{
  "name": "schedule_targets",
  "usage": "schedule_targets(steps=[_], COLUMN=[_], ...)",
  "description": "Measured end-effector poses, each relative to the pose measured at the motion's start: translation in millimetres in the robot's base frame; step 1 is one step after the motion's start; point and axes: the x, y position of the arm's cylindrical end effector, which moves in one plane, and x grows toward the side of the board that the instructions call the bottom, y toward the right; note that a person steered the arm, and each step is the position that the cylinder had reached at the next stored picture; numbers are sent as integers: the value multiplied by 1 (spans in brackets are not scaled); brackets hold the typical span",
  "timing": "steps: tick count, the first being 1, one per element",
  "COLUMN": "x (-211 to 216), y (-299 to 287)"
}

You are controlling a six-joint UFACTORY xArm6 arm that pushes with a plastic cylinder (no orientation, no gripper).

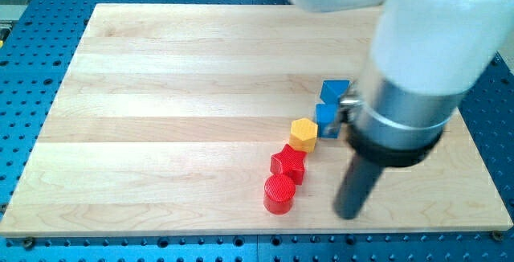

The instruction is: Push the red circle bottom center of the board

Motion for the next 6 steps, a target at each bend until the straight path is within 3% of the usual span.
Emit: schedule_targets(steps=[2,3,5,6], x=[-56,-66,-25,-18], y=[-104,-122,-148,-210])
